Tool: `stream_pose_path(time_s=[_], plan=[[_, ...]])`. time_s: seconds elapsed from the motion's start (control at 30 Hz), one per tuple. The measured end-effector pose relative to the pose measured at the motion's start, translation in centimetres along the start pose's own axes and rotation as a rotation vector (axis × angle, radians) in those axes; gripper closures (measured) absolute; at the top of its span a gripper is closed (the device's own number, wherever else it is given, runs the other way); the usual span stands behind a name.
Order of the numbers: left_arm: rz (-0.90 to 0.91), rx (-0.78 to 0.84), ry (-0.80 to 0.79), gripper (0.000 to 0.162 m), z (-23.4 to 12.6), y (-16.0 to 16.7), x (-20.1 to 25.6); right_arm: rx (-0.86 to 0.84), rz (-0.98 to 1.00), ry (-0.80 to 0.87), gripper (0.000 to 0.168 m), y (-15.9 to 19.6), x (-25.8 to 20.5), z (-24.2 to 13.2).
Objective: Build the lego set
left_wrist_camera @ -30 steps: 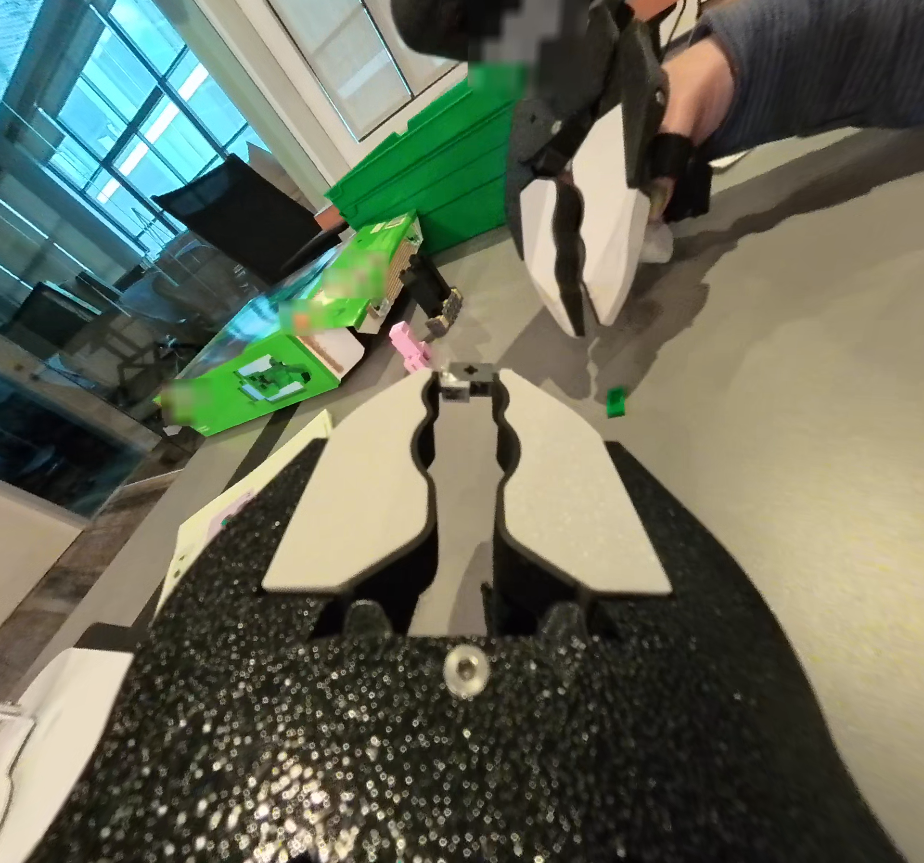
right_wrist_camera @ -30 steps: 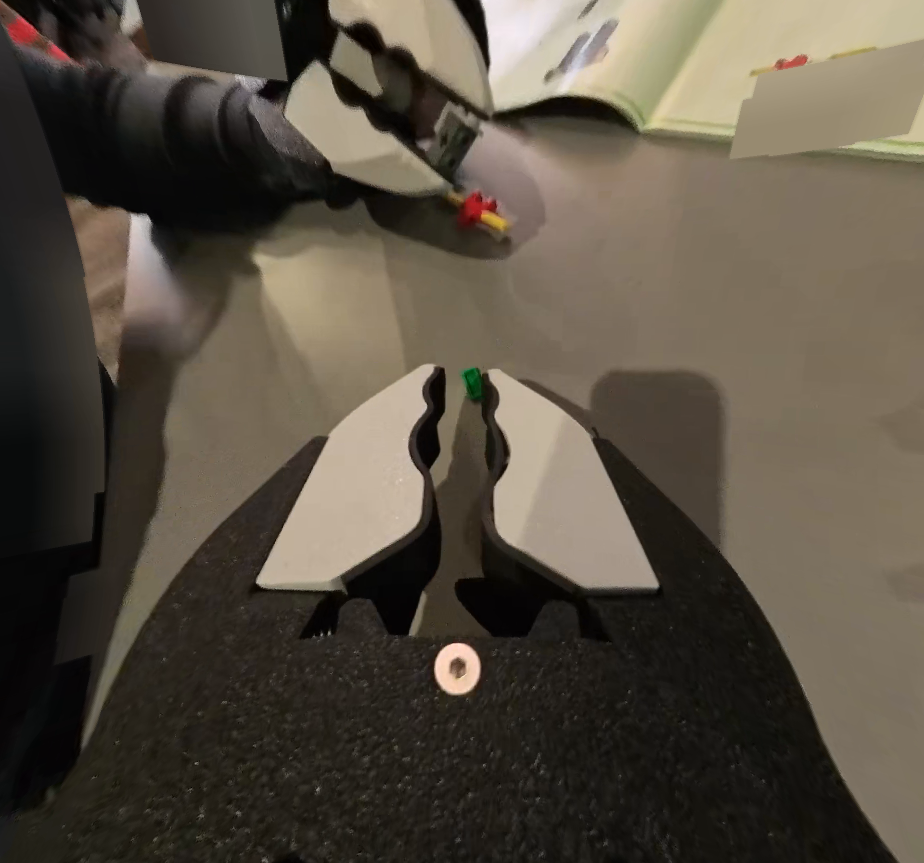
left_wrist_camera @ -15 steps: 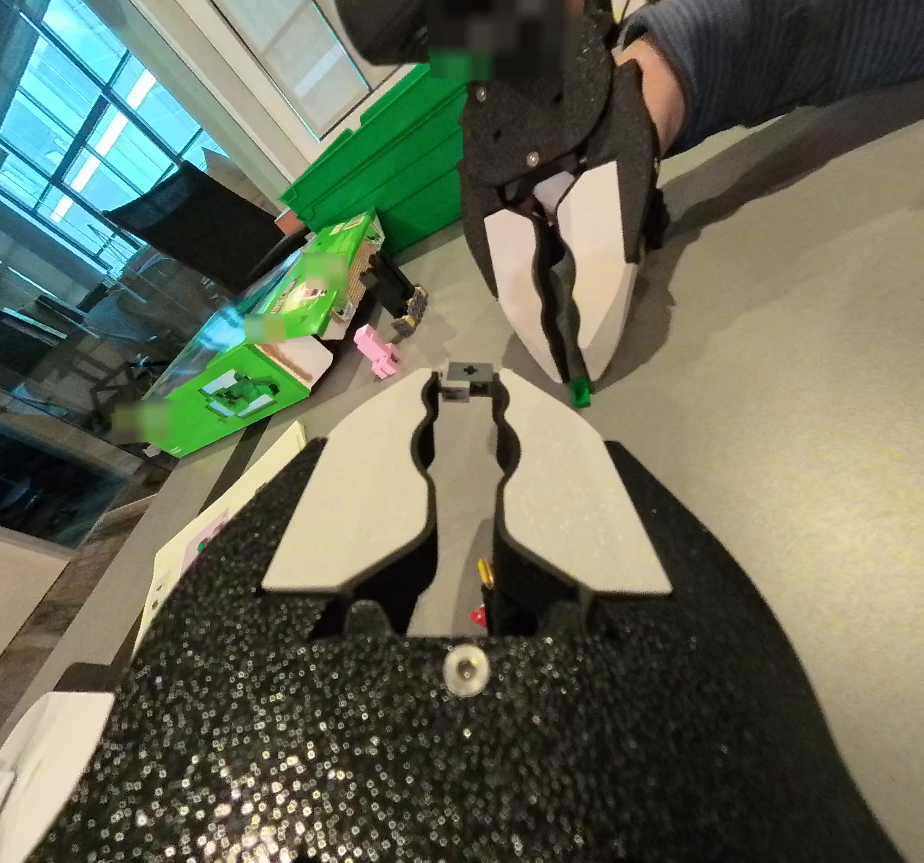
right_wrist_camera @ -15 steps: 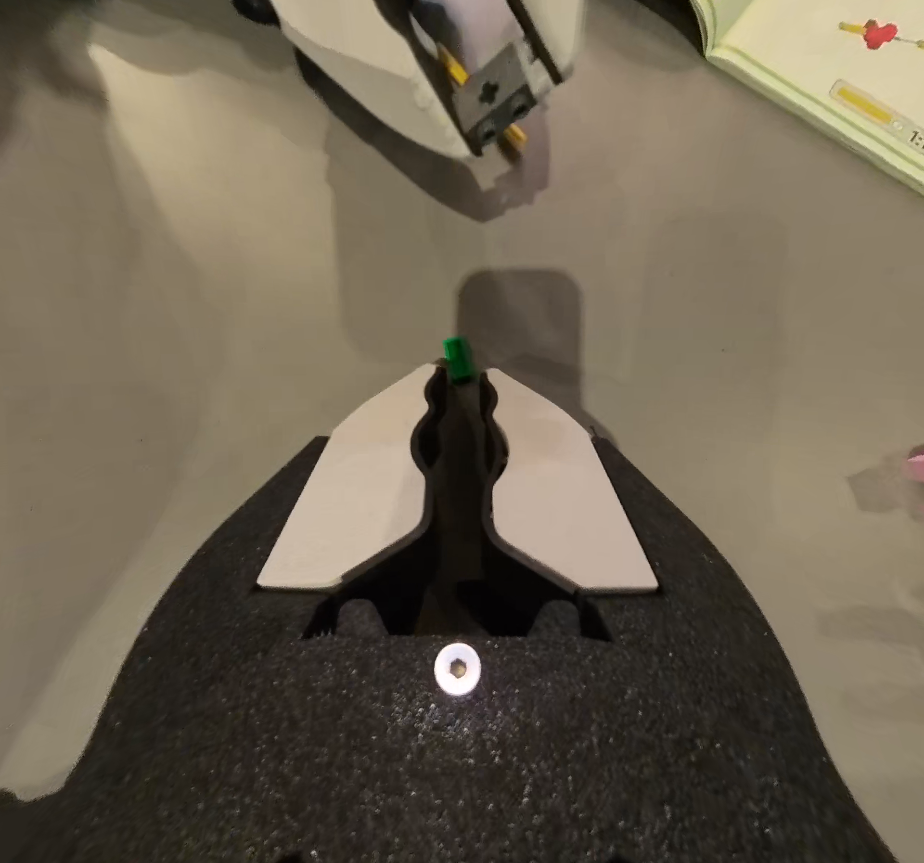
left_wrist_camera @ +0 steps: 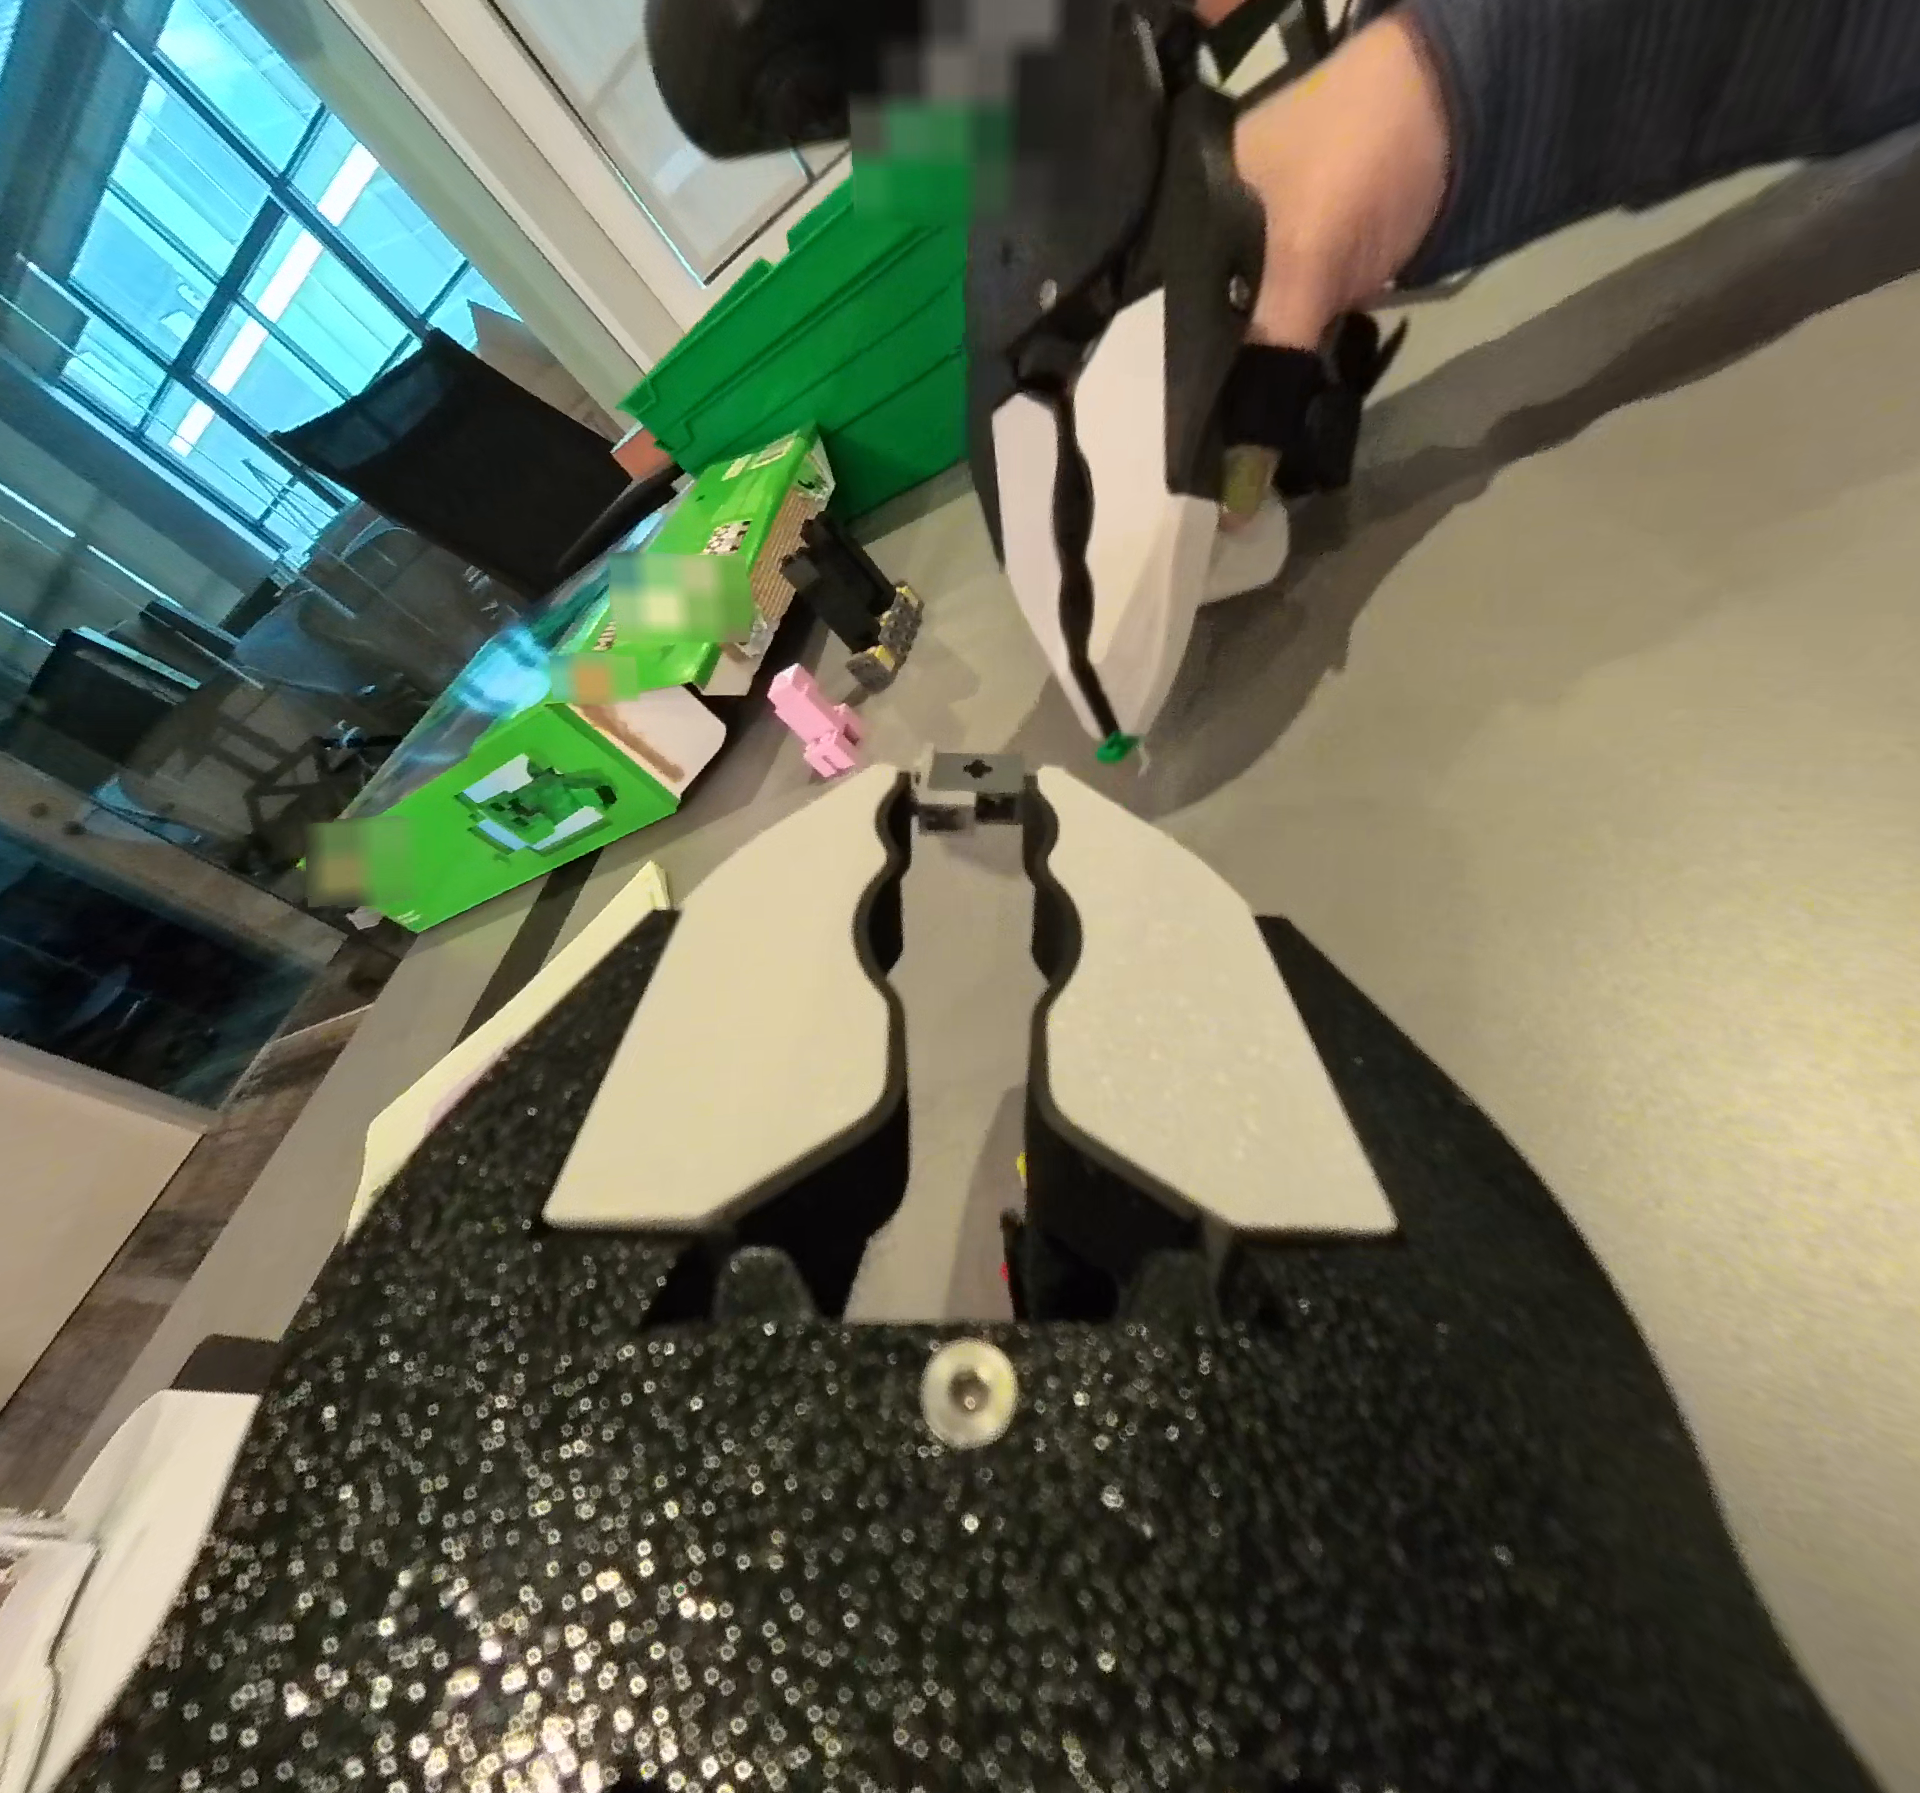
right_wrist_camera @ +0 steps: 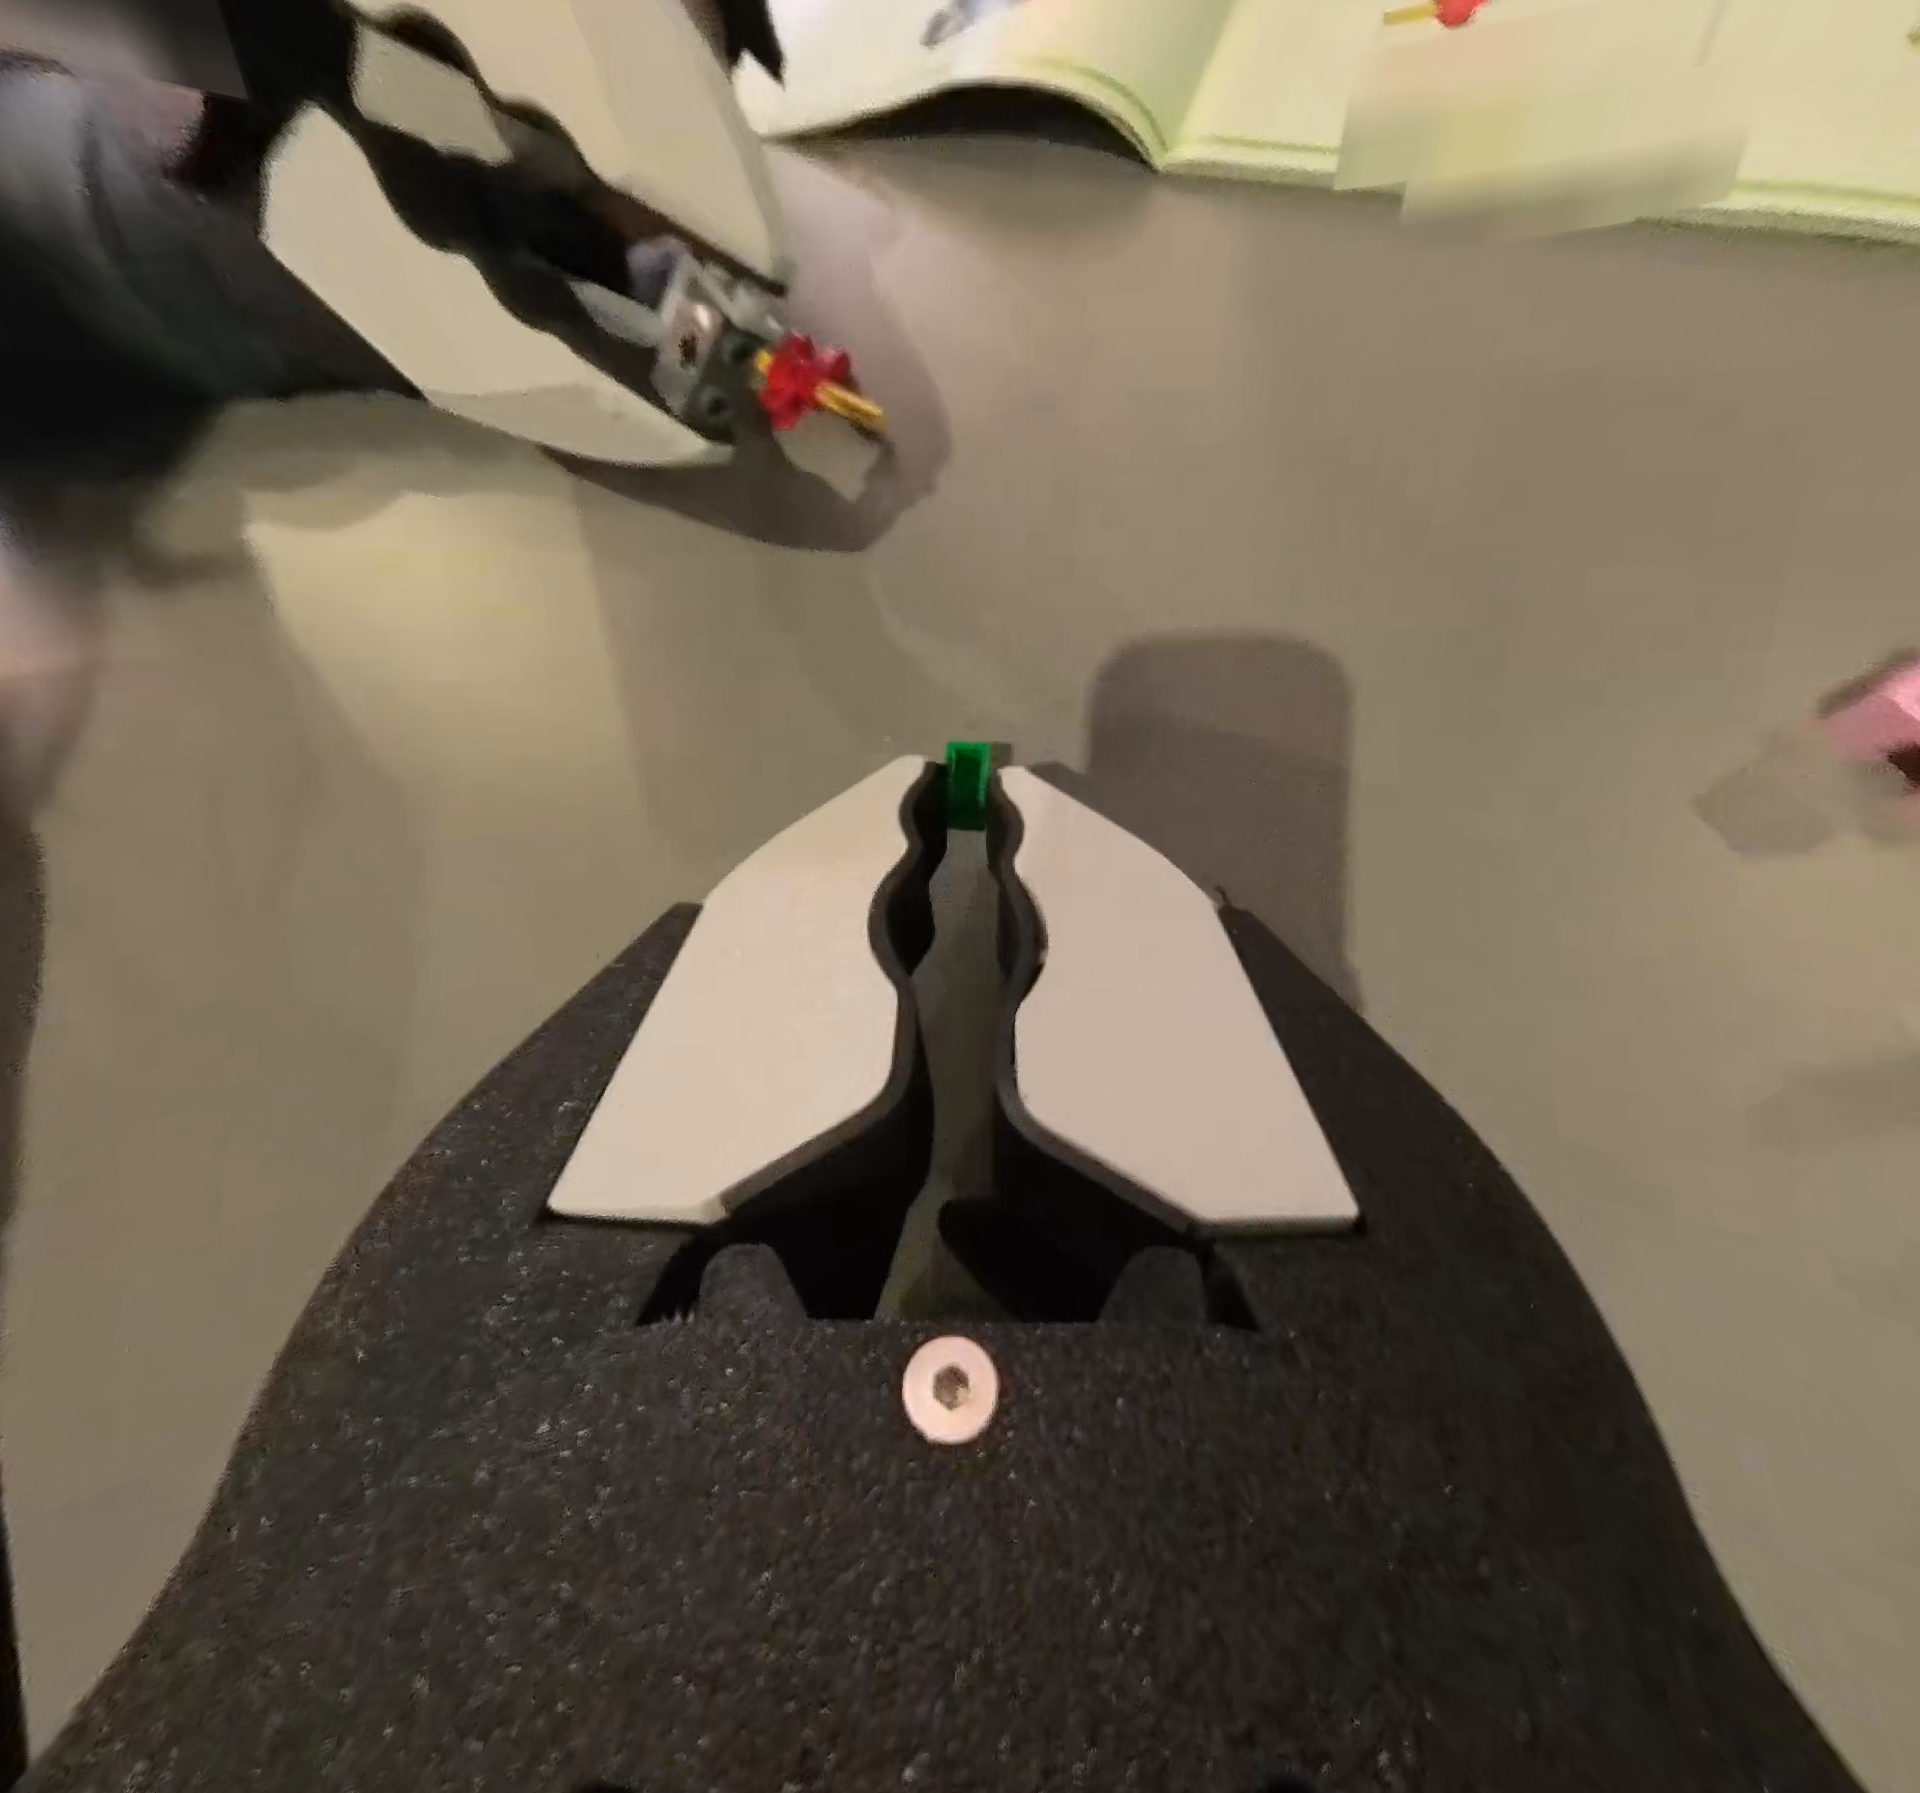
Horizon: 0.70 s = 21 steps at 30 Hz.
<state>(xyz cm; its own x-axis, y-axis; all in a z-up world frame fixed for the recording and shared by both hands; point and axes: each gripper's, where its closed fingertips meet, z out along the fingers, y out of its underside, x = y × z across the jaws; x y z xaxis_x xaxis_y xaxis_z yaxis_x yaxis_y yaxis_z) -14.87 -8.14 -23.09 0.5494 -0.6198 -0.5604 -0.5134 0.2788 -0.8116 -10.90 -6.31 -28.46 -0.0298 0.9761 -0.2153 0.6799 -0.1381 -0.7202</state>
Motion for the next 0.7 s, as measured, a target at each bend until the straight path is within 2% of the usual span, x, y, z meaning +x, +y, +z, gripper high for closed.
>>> stream_pose_path(time_s=[0.03,0.13,0.2,0.3,0.43,0.57,0.7], plan=[[0.004,-0.002,0.001,0.142,0.0,0.0,0.0,-0.053,-0.033,0.043,0.162,0.5,0.2,-0.4],[0.016,-0.005,0.005,0.142,0.1,0.0,0.2,-0.307,-0.183,0.136,0.162,2.0,0.0,-2.1],[0.023,-0.004,0.001,0.142,0.1,-0.1,0.2,-0.581,-0.219,0.150,0.162,3.8,0.0,-4.0],[0.039,0.001,-0.060,0.142,-0.2,-0.3,-0.5,-0.996,-0.113,0.116,0.161,6.4,-0.2,-7.1],[0.093,0.037,-0.242,0.142,-1.5,-1.4,-2.8,-1.429,0.054,0.116,0.162,8.8,0.5,-9.9],[0.152,0.079,-0.370,0.142,-2.9,-2.5,-4.1,-1.662,0.087,0.112,0.162,9.5,1.0,-10.2],[0.166,0.078,-0.383,0.142,-3.0,-2.5,-4.1,-1.737,0.083,0.103,0.162,9.4,1.6,-9.1]])
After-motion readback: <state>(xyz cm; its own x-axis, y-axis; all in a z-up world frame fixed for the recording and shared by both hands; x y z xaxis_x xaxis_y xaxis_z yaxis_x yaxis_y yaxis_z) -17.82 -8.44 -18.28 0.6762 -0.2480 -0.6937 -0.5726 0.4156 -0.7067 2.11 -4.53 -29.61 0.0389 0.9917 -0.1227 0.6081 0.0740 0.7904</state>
